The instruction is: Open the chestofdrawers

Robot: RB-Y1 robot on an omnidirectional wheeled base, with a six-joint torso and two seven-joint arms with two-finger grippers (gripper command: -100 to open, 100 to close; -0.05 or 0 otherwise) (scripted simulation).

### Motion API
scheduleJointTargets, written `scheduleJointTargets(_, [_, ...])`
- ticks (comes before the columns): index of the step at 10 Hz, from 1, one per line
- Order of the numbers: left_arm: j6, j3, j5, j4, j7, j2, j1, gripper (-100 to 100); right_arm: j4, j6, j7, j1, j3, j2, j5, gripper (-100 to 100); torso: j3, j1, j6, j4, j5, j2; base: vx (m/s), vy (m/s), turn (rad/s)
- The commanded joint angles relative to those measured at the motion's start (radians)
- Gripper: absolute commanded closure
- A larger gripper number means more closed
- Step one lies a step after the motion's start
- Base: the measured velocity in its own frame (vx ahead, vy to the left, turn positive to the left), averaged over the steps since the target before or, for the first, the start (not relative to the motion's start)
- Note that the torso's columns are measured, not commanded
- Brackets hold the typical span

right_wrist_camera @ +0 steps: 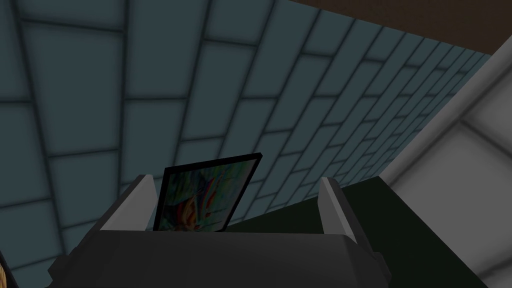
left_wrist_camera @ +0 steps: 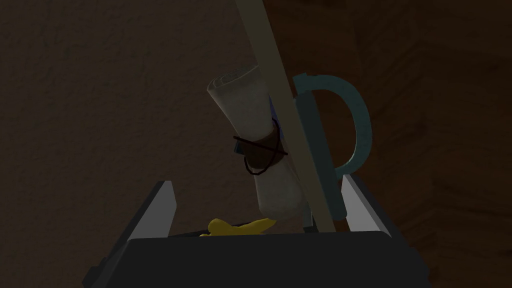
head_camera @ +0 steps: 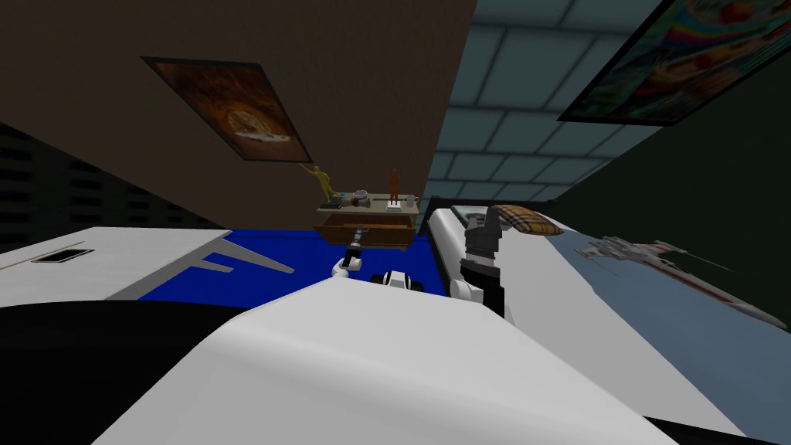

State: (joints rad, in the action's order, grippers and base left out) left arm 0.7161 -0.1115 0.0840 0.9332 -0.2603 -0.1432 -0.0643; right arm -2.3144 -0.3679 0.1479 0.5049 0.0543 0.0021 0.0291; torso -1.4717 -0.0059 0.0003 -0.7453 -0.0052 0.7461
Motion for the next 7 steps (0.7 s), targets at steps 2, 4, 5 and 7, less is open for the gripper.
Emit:
scheduleJointTargets(2, [-0.009, -0.002, 0.001, -0.024, 0.004, -0.006, -0.018, 0, 0.0, 0.0, 0.0, 0.0, 0.0, 0.0, 0.0, 0, -0.002, 0.001, 0.0, 0.002, 0.001, -0.003, -0.009, -0.002, 0.0])
scheduleJointTargets(4, [-0.013, -0.002, 0.001, -0.028, 0.004, -0.005, -0.014, 0, 0.0, 0.0, 0.0, 0.0, 0.0, 0.0, 0.0, 0, -0.003, 0.004, 0.0, 0.004, 0.003, -0.006, 0.0, 0.0, 0.0])
scheduleJointTargets(5, [-0.014, -0.002, 0.001, -0.029, 0.004, -0.004, -0.012, 0, 0.0, 0.0, 0.0, 0.0, 0.0, 0.0, 0.0, 0, -0.004, 0.004, 0.0, 0.005, 0.004, -0.007, 0.0, 0.0, 0.0])
scheduleJointTargets(7, [-0.015, -0.002, 0.001, -0.03, 0.004, -0.004, -0.011, 0, 0.0, 0.0, 0.0, 0.0, 0.0, 0.0, 0.0, 0, -0.004, 0.005, 0.0, 0.006, 0.004, -0.007, 0.0, 0.0, 0.0])
